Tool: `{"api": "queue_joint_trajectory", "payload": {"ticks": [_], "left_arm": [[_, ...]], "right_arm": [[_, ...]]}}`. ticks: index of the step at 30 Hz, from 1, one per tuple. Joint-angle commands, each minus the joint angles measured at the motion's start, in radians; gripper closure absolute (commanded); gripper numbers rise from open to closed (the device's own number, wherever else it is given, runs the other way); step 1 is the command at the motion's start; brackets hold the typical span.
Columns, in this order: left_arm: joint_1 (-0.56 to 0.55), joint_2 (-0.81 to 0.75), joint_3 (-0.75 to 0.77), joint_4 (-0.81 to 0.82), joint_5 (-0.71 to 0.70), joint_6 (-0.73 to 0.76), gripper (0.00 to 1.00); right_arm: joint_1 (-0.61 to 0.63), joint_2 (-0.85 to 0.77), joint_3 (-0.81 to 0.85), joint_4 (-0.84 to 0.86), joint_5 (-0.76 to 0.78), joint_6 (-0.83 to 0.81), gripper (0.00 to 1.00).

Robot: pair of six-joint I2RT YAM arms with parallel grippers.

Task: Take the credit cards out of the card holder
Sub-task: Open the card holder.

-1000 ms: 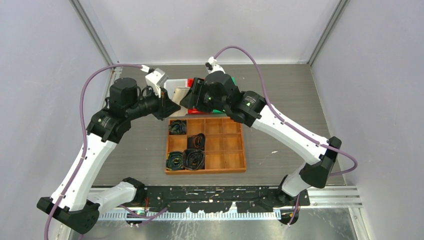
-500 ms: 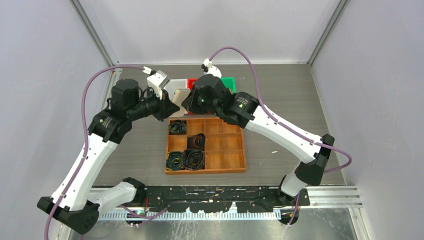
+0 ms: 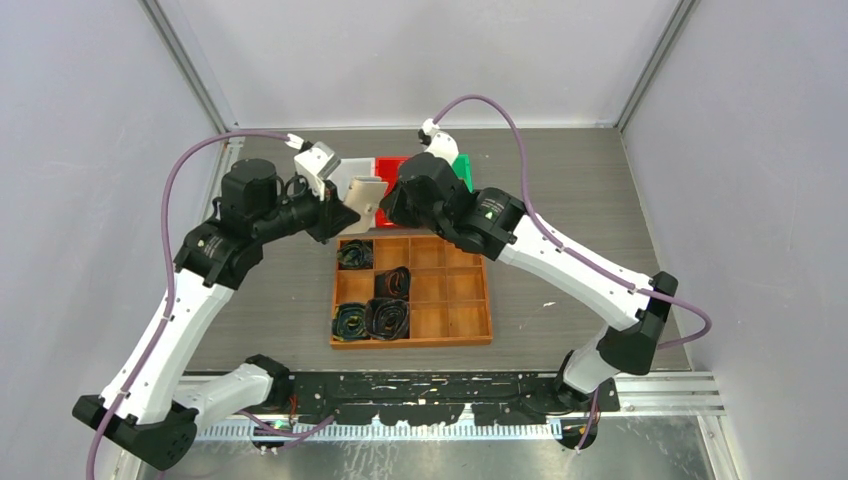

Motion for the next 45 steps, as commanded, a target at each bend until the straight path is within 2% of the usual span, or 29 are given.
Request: {"api": "queue_joint_trajectory", "payload": {"ticks": [1,6,7,10,11,14,20,31,41,45], "left_arm": [[-0.006,-0.040,0.058,0.095,0.010,0.012,1.00],[-0.006,-0.042,0.056,0.110,-0.018,0.043,1.00],[-0.006,-0.043,0.052,0.113,-0.021,0.044,1.00],[-0.006,-0.050,0.036,0.131,-0.027,0.046,1.00],[-0.006,-0.051,0.032,0.132,-0.027,0.045,1.00],[-0.006,-0.047,0.029,0.133,-0.028,0.039,1.00],[-0.010,-0.047,0.025,0.132,-0.024,0.031,1.00],[-0.019,-0.053,0.008,0.145,-0.039,0.022,1.00],[-0.021,-0.052,0.042,0.137,-0.012,-0.009,1.00],[-0.022,-0.052,0.053,0.138,-0.004,-0.024,1.00]], "right_arm": [[-0.007,-0.064,-0.036,0.006,0.086,-0.006,0.99],[-0.007,-0.096,-0.065,0.015,0.051,-0.004,0.99],[-0.007,-0.098,-0.058,0.016,0.032,0.002,0.95],[-0.002,-0.110,-0.058,0.041,-0.006,0.044,0.55],[0.003,-0.113,-0.062,0.056,-0.016,0.054,0.47],[0.026,-0.114,-0.058,0.094,-0.030,0.069,0.40],[0.036,-0.062,0.014,0.088,-0.040,0.077,0.47],[0.042,0.018,0.105,0.052,0.004,0.066,0.48],[0.043,0.050,0.126,-0.004,0.099,0.016,0.67],[0.043,0.047,0.114,-0.013,0.116,0.014,0.67]]}}
